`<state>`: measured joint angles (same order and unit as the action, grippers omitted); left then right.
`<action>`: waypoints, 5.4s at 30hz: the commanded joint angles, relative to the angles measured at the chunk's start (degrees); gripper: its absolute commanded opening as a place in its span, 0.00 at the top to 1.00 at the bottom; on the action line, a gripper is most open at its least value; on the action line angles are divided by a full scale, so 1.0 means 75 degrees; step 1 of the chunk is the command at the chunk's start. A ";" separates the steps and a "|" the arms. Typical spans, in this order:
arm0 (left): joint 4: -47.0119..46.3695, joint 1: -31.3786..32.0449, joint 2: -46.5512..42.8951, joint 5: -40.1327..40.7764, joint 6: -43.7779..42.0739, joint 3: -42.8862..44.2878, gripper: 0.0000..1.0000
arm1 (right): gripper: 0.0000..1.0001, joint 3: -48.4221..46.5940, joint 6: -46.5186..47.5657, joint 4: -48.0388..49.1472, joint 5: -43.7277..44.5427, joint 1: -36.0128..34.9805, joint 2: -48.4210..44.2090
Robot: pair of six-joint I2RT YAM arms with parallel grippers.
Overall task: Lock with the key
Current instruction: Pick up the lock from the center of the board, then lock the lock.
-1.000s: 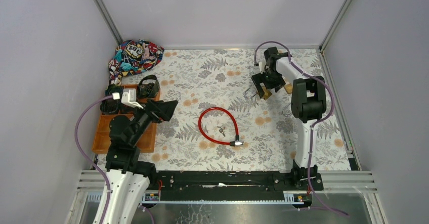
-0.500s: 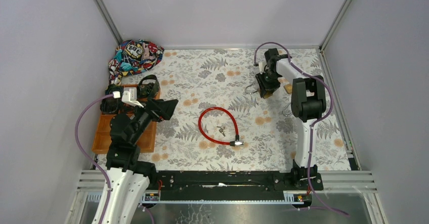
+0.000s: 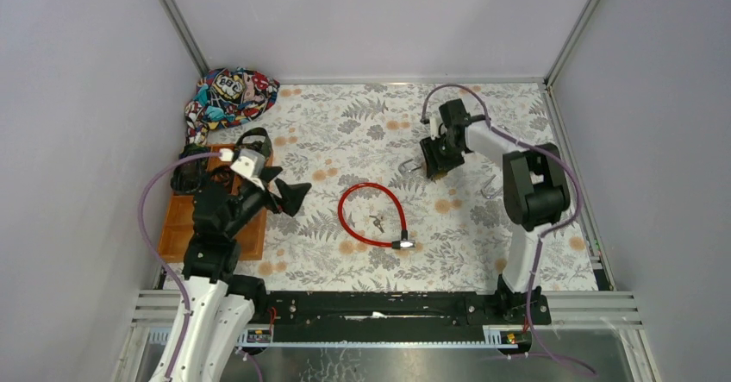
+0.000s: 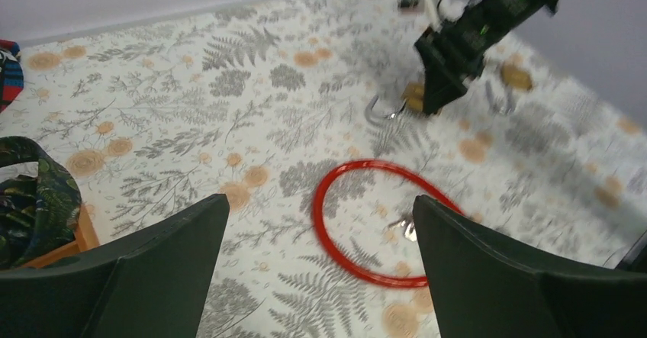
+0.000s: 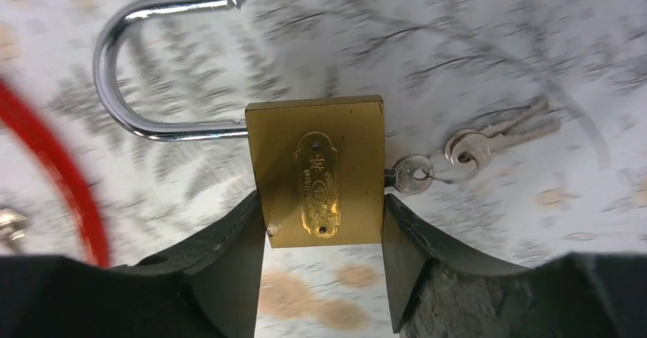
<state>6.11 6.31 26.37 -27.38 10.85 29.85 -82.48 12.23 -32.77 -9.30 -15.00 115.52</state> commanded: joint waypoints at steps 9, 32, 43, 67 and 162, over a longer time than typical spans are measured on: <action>0.1998 0.1197 0.2672 -0.1258 -0.6193 0.0931 0.12 | 1.00 0.2999 -0.3166 0.3858 -0.1688 -0.1333 -0.2748; -0.0431 0.3296 0.4553 0.0216 -0.9016 0.1481 0.34 | 1.00 0.2190 -0.3858 0.3985 -0.1449 -0.3453 -0.4436; -0.0170 0.3293 0.4245 0.0245 -0.7162 0.2191 1.00 | 0.62 0.1961 -0.3268 0.3614 -0.1548 -0.3500 -0.4774; -0.2366 0.3249 0.2584 -0.2044 0.1546 0.3251 1.00 | 0.06 0.4304 -0.7381 1.1500 -0.7189 -0.1902 -0.6387; -0.3878 0.3828 0.2790 -0.1785 0.2916 0.2691 1.00 | 1.00 0.3052 -0.6821 1.0488 -0.6074 -0.2696 -0.6419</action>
<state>-17.32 32.40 45.54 -42.70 34.87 48.05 -58.04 -38.48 39.68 -60.05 -32.97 66.35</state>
